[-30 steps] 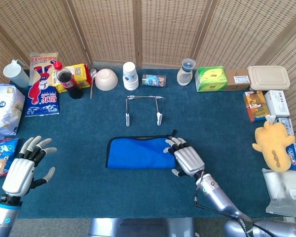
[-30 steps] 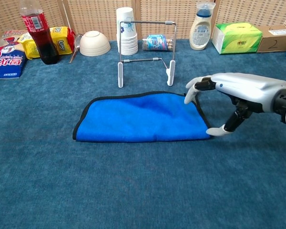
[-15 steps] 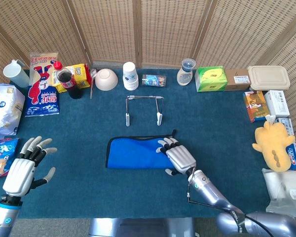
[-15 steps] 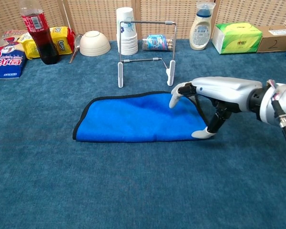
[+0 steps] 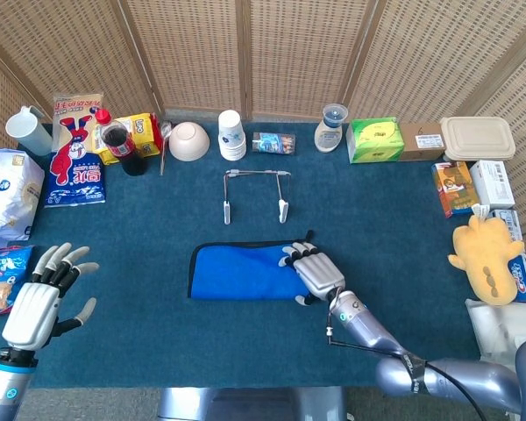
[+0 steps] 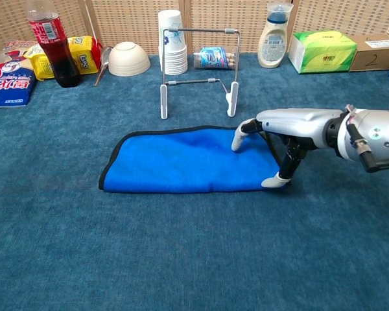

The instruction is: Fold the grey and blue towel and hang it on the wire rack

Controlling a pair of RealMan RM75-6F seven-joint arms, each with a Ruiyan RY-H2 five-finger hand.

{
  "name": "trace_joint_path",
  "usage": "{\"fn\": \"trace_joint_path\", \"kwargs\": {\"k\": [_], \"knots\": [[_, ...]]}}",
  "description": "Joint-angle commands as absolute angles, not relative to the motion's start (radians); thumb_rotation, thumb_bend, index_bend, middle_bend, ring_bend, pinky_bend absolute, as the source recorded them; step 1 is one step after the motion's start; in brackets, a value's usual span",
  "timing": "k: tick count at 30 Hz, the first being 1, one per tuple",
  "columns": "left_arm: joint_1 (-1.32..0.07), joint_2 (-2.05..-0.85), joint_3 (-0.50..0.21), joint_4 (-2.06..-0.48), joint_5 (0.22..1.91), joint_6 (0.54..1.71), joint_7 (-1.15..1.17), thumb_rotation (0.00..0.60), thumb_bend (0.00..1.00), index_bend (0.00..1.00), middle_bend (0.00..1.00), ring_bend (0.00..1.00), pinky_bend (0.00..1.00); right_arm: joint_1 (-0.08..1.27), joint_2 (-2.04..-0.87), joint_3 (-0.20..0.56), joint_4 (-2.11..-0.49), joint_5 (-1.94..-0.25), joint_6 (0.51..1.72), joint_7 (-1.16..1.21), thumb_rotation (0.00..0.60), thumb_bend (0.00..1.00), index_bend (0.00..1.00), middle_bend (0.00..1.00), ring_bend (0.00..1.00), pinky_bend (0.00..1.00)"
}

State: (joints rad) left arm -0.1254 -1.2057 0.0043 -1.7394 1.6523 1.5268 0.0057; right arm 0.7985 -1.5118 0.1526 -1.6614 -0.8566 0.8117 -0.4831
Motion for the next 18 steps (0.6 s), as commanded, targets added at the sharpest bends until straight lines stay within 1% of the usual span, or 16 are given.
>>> {"fn": "trace_joint_path", "kwargs": {"k": [1,7,18], "knots": [[-0.124,-1.205,0.005,-1.738,1.652,1.529,0.002,0.6,0.23,0.27,0.16,0.0,0.0,0.815,-1.517,0.144,-1.646,-0.82,0.818,-0.5,0.6,0.24,0.21,0.11,0.0,0.0],[-0.122,-1.205,0.006,-1.735,1.655,1.531,-0.001,0.6,0.23,0.27,0.16,0.0,0.0,0.829,-1.504,0.137,-1.67,-0.794,0.837,-0.508,0.6,0.24,0.2,0.11,0.0,0.0],[-0.128,-1.204,0.007,-1.739,1.664,1.523,0.01,0.6,0.23,0.27,0.16,0.0,0.0,0.825,-1.445,0.138,-1.755,-0.833,0.886,-0.478,0.6,0.23,0.2,0.1,0.0,0.0]]}}
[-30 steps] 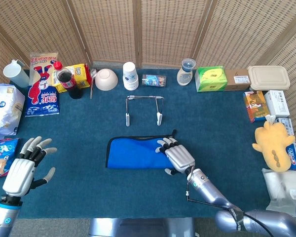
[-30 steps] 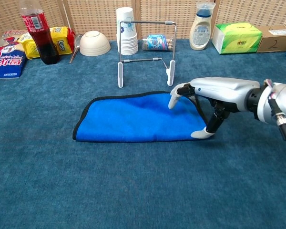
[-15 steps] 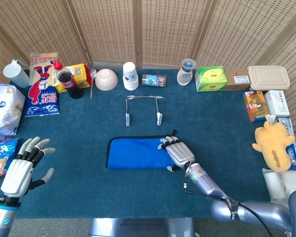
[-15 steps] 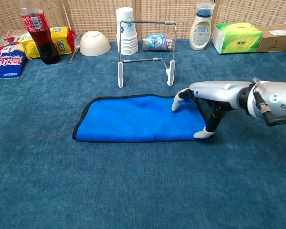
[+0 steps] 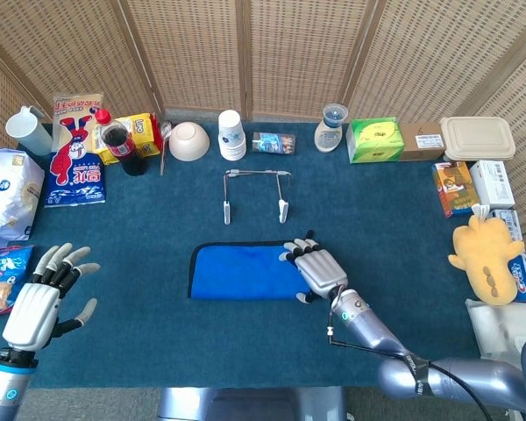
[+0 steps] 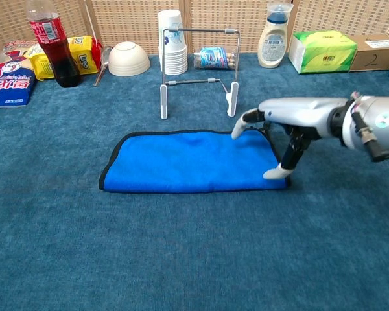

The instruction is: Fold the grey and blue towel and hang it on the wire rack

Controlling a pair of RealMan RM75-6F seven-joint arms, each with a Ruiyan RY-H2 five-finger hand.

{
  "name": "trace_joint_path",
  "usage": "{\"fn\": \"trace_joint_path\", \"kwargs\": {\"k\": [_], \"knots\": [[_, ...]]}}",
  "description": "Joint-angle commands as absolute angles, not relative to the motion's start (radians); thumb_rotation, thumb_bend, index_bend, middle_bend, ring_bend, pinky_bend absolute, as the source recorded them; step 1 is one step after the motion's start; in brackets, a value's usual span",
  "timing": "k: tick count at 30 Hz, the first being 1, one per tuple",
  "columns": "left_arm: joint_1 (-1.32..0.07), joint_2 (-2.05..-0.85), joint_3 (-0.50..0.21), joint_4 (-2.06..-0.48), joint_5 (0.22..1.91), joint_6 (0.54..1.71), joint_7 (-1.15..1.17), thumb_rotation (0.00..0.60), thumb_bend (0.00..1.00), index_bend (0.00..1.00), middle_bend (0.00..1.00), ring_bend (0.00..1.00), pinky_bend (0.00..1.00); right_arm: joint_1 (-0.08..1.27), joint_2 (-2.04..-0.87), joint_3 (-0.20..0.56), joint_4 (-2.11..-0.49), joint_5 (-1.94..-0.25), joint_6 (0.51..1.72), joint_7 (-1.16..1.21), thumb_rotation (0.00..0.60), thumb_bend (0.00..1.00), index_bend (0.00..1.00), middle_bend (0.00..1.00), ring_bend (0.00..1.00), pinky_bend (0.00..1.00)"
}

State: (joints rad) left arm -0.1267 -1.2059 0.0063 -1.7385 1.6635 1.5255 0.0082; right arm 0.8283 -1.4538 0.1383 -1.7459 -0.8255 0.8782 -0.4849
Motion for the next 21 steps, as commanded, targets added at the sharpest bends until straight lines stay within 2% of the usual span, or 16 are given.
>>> {"fn": "trace_joint_path", "kwargs": {"k": [1,12,21], "knots": [[-0.13,-1.202,0.007,-1.738,1.665,1.519,0.015,0.6,0.23,0.27,0.16,0.0,0.0,0.822,-1.436,0.138,-1.762,-0.839,0.894,-0.474,0.6,0.23,0.2,0.1,0.0,0.0],[-0.146,-1.209,-0.001,-1.676,1.683,1.51,0.082,0.6,0.23,0.27,0.16,0.0,0.0,0.731,-1.36,0.116,-1.833,-0.961,1.024,-0.392,0.6,0.23,0.2,0.1,0.0,0.0],[-0.16,-1.233,0.002,-1.548,1.681,1.489,0.082,0.6,0.23,0.26,0.16,0.0,0.0,0.563,-1.304,0.076,-1.812,-1.197,1.235,-0.196,0.6,0.3,0.2,0.1,0.0,0.0]]}}
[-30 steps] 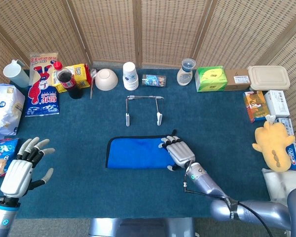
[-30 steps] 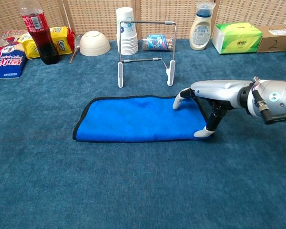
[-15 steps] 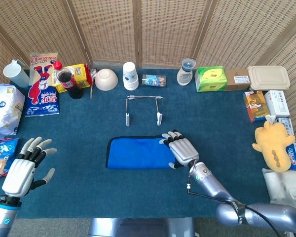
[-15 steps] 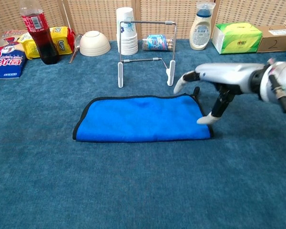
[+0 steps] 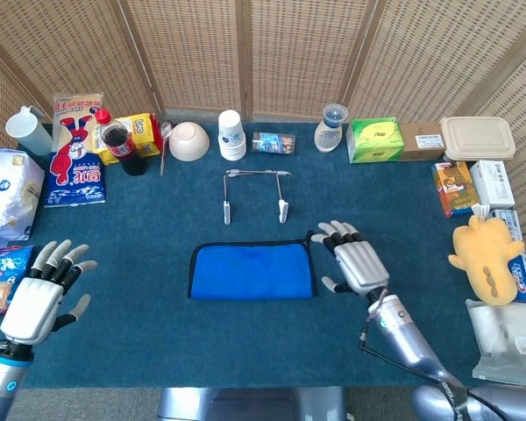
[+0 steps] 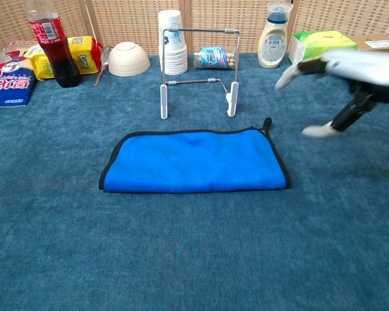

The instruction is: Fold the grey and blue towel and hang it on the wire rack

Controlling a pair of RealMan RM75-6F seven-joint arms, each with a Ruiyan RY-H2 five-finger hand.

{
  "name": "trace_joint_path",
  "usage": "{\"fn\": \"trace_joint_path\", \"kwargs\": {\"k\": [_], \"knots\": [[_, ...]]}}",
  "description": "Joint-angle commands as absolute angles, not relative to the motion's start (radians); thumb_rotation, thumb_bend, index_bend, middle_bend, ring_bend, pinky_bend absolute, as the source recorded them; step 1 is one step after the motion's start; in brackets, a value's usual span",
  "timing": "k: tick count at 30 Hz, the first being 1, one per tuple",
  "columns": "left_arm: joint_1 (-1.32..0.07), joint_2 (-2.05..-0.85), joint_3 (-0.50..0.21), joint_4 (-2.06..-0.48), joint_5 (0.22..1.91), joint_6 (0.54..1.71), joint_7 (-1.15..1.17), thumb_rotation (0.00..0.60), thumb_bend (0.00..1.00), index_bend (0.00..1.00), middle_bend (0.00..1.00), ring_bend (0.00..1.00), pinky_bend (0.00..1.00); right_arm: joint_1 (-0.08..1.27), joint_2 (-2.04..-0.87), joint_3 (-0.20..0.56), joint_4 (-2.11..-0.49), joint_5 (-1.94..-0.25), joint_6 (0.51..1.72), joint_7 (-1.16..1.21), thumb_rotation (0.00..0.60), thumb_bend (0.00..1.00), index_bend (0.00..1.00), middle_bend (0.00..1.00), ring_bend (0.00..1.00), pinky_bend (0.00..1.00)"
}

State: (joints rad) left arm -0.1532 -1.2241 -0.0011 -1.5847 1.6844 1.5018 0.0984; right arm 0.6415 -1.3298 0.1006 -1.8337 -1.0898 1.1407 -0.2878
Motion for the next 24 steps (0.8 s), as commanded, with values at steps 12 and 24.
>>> {"fn": "trace_joint_path", "kwargs": {"k": [12,24], "knots": [[-0.243,-1.256,-0.014,-1.389,1.698,1.403,0.136,0.6,0.23,0.24,0.15,0.0,0.0,0.409,-1.222,0.039,-1.818,-1.285,1.379,-0.121,0.6,0.31,0.19,0.1,0.0,0.0],[-0.406,-1.349,-0.019,-1.251,1.783,1.282,0.178,0.6,0.23,0.18,0.12,0.0,0.0,0.337,-1.166,0.052,-1.856,-1.316,1.419,-0.102,0.6,0.31,0.19,0.1,0.0,0.0]]}}
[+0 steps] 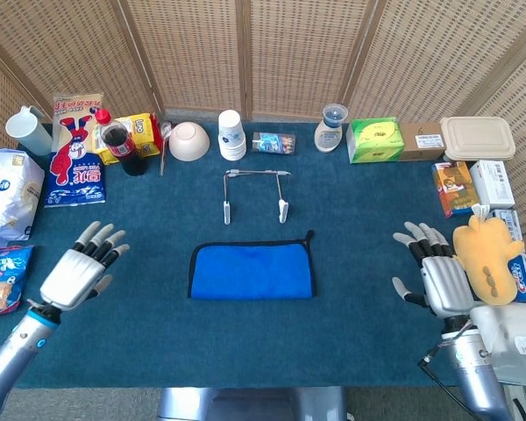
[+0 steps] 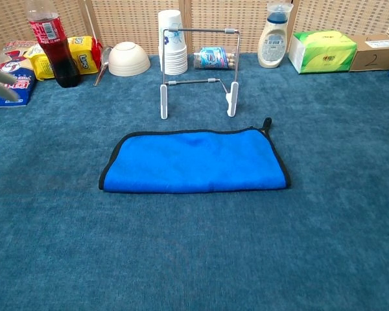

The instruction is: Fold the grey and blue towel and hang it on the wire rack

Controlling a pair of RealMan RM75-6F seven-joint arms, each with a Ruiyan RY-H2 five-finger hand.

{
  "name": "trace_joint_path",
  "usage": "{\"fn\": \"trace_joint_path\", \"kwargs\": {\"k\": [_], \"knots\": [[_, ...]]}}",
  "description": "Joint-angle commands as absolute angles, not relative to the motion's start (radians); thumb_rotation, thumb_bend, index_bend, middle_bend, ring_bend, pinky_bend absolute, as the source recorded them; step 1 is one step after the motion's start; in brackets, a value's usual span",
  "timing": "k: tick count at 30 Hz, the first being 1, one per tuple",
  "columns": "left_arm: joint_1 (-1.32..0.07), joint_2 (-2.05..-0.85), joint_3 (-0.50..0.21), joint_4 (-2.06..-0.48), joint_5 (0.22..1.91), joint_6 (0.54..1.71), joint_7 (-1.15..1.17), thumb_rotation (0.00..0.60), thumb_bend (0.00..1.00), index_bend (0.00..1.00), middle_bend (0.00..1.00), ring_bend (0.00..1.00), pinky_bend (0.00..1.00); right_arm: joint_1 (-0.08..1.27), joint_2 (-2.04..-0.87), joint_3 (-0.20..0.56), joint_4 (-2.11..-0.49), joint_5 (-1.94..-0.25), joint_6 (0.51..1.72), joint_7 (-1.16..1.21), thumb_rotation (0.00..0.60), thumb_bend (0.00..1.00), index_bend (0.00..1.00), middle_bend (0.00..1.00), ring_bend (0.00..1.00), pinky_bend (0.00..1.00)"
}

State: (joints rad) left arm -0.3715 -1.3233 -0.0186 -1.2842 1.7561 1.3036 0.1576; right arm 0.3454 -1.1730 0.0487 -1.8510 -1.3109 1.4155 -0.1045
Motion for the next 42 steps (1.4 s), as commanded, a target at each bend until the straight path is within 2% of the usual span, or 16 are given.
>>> {"fn": "trace_joint_path", "kwargs": {"k": [1,12,18,30,42], "knots": [[-0.417,-1.36,-0.019,-1.238,1.793,1.281,0.185,0.6,0.23,0.17,0.11,0.0,0.0,0.334,-1.163,0.053,-1.858,-1.318,1.42,-0.101,0.6,0.31,0.19,0.1,0.0,0.0],[-0.513,-1.449,-0.01,-1.148,1.808,1.204,0.2,0.6,0.23,0.05,0.01,0.0,0.0,0.3,-1.144,0.072,-1.866,-1.32,1.421,-0.087,0.6,0.31,0.18,0.1,0.0,0.0],[-0.547,-1.482,-0.006,-1.12,1.806,1.178,0.205,0.6,0.22,0.01,0.0,0.0,0.0,0.289,-1.14,0.08,-1.866,-1.319,1.416,-0.081,0.6,0.31,0.18,0.1,0.0,0.0],[-0.62,-1.574,0.014,-1.046,1.814,1.12,0.252,0.6,0.21,0.0,0.0,0.0,0.0,0.262,-1.129,0.096,-1.866,-1.318,1.417,-0.072,0.6,0.31,0.18,0.1,0.0,0.0],[-0.651,-1.637,0.028,-0.992,1.803,1.113,0.251,0.6,0.21,0.0,0.0,0.0,0.0,0.243,-1.123,0.103,-1.869,-1.325,1.414,-0.065,0.6,0.31,0.18,0.1,0.0,0.0]]}}
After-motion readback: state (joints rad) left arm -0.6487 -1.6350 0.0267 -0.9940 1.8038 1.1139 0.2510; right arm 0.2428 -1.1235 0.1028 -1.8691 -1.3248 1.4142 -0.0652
